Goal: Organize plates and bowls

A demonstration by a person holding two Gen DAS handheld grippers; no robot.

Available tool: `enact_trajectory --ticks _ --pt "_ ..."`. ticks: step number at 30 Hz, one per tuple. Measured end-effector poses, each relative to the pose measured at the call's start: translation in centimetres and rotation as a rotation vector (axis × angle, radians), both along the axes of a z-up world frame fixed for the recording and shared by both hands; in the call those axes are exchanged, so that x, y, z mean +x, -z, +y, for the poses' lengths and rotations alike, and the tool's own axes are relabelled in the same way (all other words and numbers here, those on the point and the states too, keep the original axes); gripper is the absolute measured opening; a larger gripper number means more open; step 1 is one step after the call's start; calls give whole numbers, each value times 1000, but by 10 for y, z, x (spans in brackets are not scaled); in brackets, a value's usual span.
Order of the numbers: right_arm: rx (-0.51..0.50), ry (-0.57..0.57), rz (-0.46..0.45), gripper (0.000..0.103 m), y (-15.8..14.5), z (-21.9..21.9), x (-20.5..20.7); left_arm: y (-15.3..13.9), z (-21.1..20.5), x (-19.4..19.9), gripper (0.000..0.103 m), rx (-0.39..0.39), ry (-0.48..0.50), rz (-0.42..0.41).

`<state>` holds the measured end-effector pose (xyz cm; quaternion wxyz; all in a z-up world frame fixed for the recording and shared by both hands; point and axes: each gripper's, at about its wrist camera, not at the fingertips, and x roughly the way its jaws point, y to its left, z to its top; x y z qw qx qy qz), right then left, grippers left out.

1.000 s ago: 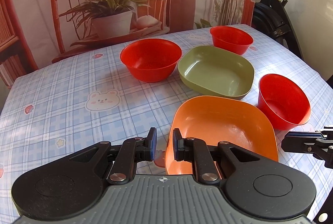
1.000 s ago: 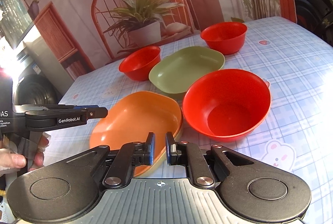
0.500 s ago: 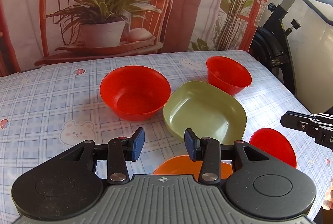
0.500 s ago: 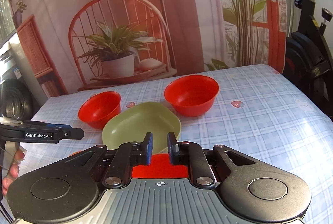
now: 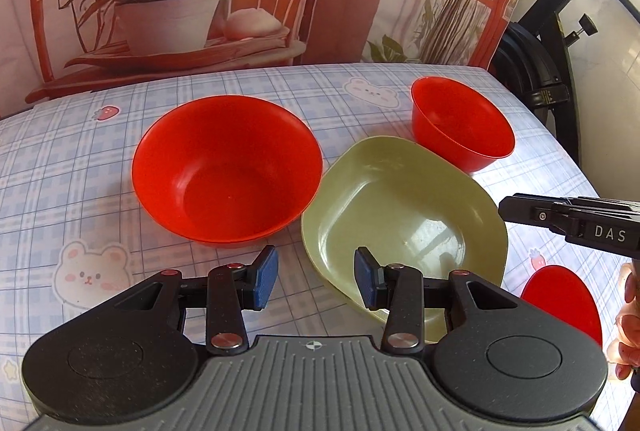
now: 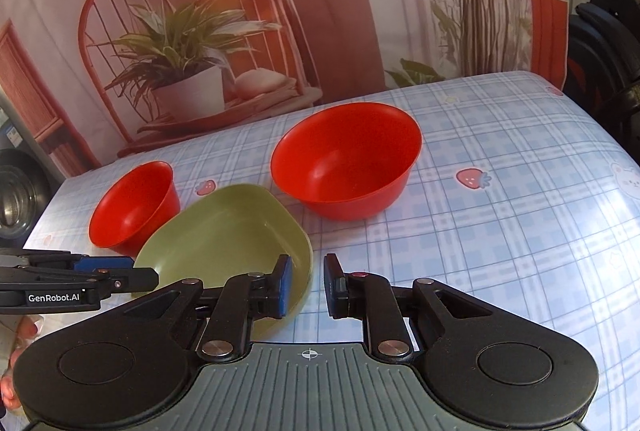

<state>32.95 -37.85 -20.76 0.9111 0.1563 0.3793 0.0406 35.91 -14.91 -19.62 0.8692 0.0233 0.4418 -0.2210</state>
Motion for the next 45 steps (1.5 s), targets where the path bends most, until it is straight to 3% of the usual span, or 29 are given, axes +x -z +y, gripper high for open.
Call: enact_trajectory --ticks 4,8,15,30,38,45 --pt "0 2 26 17 8 0 7 6 -2 5 41 -22 12 11" --pt "12 -8 43 12 12 -1 11 12 -5 7 18 1 20 19" --pt "25 20 23 8 3 -3 6 3 -6 -1 16 -9 37 -3" --pt "89 60 -116 8 -43 -1 -27 -53 3 -32 16 -31 32 -176" --pt "154 17 -145 8 -57 27 -60 -68 33 -53 16 -35 -4 -201" --pt "192 -31 -103 9 -52 54 -95 -63 62 -71 16 -26 -6 -167"
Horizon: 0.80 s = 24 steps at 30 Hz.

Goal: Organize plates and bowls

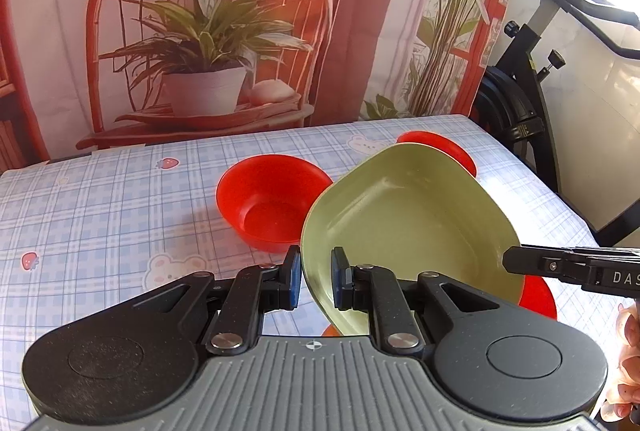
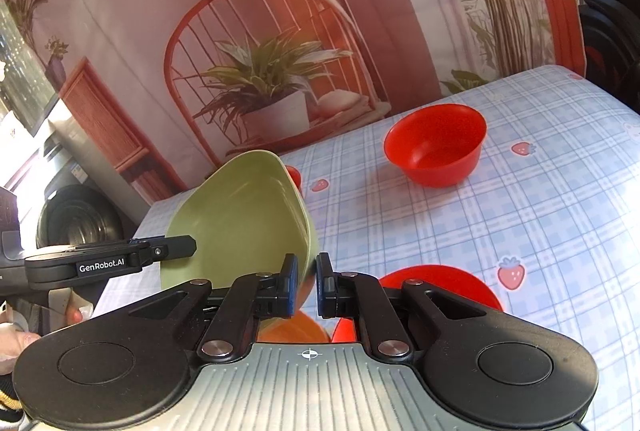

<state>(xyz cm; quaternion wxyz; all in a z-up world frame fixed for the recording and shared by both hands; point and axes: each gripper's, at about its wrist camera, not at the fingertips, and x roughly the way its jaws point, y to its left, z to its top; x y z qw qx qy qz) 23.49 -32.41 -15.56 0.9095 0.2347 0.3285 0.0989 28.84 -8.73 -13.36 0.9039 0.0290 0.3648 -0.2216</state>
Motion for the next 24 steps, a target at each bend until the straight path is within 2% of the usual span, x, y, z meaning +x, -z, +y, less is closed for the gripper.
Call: enact_trajectory --ticks 7,12,24 --pt "-20 -87 89 12 17 31 -35 12 8 -12 16 29 29 23" --pt "-8 -106 136 13 25 40 -53 23 5 -17 16 50 61 38" --pt "-19 -133 161 15 28 47 -62 38 -2 -15 16 84 66 48"
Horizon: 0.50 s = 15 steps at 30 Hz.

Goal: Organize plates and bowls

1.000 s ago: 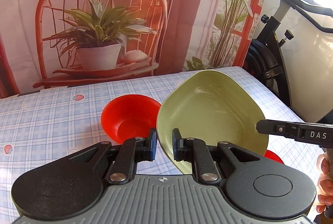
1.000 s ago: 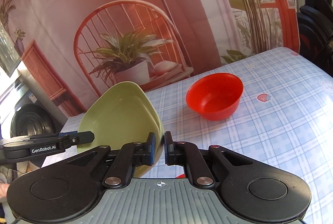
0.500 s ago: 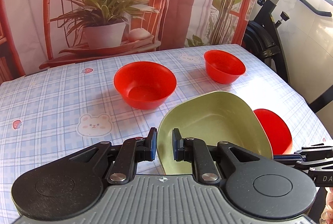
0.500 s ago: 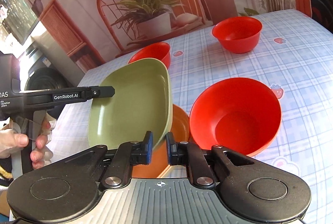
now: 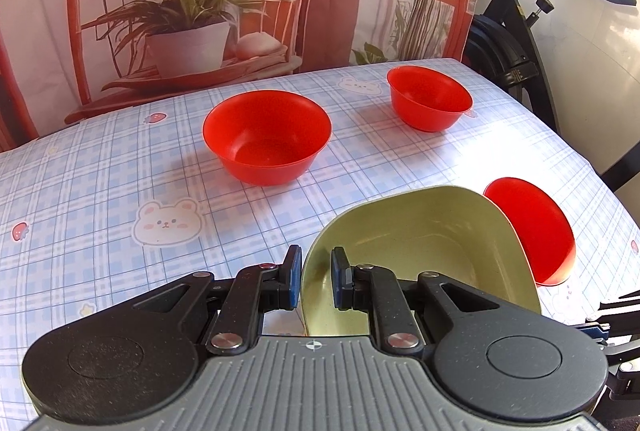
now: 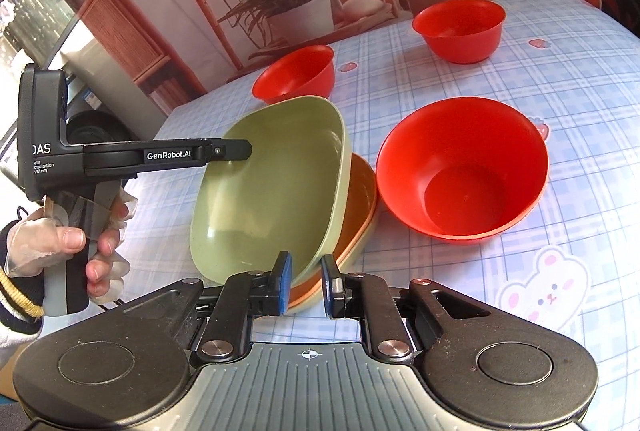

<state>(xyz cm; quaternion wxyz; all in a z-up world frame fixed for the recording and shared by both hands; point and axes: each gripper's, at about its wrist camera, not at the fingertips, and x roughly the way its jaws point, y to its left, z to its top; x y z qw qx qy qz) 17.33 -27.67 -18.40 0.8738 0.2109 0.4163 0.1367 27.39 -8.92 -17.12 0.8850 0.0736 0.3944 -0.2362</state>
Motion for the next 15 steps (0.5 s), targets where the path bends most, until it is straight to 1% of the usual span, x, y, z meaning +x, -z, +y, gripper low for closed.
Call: enact_trajectory --ticks 6,11,15 --pt "-1 -6 -1 15 0 0 2 3 -2 0 16 13 0 -4" --pt "-8 -5 -1 21 0 -1 5 6 -2 0 16 23 3 0" --pt "-62 19 -22 21 -5 -6 11 7 0 2 16 23 -12 4"
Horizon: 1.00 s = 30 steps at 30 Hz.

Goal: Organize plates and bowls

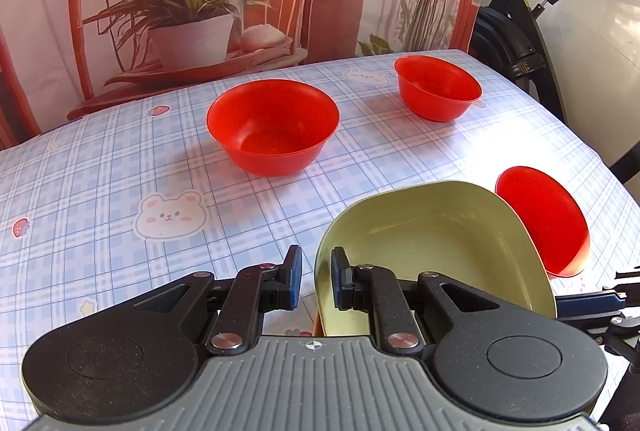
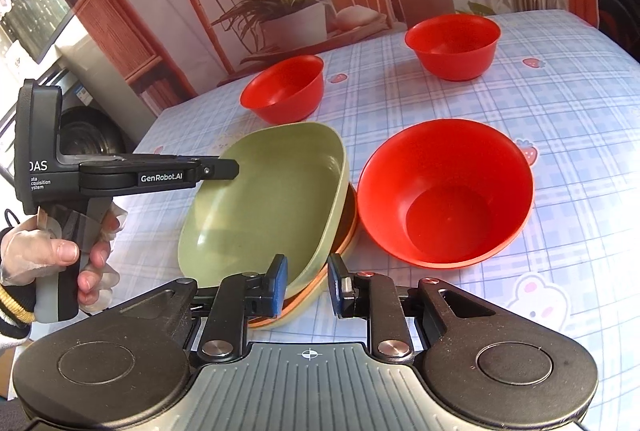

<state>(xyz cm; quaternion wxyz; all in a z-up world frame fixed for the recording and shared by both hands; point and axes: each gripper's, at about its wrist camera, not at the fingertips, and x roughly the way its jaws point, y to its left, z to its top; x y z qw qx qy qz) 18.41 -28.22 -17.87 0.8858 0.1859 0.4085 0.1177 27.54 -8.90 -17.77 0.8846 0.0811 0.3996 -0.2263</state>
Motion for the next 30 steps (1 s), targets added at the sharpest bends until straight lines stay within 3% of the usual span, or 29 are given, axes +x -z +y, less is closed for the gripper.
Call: enact_trajectory --ticks 3,6,11,18,30 --pt "-6 21 -21 21 -3 -8 5 -1 2 -2 16 -8 -2 0" --pt "-7 18 -29 11 -3 -12 10 -2 4 -6 16 -20 5 0" --pt "-2 -9 -7 6 3 -7 11 -2 4 -11 16 -25 27 3" --pt "13 -64 14 6 7 8 3 -1 5 -11 16 -26 31 6" --pt "-51 28 -35 12 4 -5 22 -4 15 -3 16 -58 -18 -6"
